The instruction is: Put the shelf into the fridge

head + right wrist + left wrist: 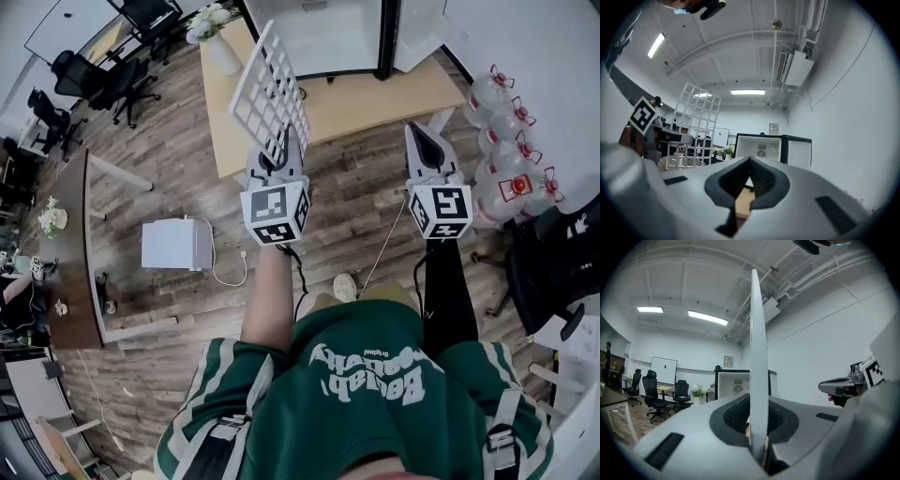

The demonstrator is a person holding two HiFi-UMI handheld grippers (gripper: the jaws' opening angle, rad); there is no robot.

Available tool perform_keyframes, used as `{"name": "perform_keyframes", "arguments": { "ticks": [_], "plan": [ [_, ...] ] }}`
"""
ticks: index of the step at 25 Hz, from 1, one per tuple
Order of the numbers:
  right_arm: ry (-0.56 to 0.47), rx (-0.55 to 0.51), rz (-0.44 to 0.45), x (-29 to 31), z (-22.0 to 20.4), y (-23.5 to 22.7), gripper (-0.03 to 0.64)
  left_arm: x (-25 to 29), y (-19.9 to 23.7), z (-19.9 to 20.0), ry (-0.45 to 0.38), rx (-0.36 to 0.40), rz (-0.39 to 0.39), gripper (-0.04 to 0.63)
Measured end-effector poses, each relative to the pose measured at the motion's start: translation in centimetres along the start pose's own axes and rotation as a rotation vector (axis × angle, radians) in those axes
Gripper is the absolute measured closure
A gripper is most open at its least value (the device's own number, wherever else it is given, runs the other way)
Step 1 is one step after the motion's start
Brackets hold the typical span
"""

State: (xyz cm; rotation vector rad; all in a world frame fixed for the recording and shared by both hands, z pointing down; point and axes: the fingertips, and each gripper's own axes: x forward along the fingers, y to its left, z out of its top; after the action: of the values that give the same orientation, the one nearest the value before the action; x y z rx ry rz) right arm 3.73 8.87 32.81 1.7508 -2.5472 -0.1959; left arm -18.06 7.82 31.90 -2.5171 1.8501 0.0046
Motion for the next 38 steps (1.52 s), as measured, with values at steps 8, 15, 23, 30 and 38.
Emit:
{"name": "perform_keyframes", "arguments": {
  "ticks": [8,15,23,30,38],
  "plan": [
    [0.024,0.0,0.005,1.4,-1.2,-0.1,0.614,1.6,1.0,-1.4,0.025,-0.015,0.009,0.568],
    [0.019,-0.007,0.026,4.3,-1.8,-1.2,0.614,4.1,1.5,-2.6,0.037,-0.026,0.028,0.568],
    [-0.006,-0.007,0.067,10.9,-2.2,-3.0,0.614,9.5,3.1,-3.1,0.047,-0.013,0.059,0.568],
    [-0.023,-0.009,0.102,17.8,-2.5,-5.8,0.614,15.5,4.0,-3.4,0.047,-0.024,0.078,0.568],
    [-0.024,-0.021,0.132,24.7,-3.3,-9.5,0.614,22.9,4.2,-4.9,0.064,-0.096,0.084,0.568]
  ]
}}
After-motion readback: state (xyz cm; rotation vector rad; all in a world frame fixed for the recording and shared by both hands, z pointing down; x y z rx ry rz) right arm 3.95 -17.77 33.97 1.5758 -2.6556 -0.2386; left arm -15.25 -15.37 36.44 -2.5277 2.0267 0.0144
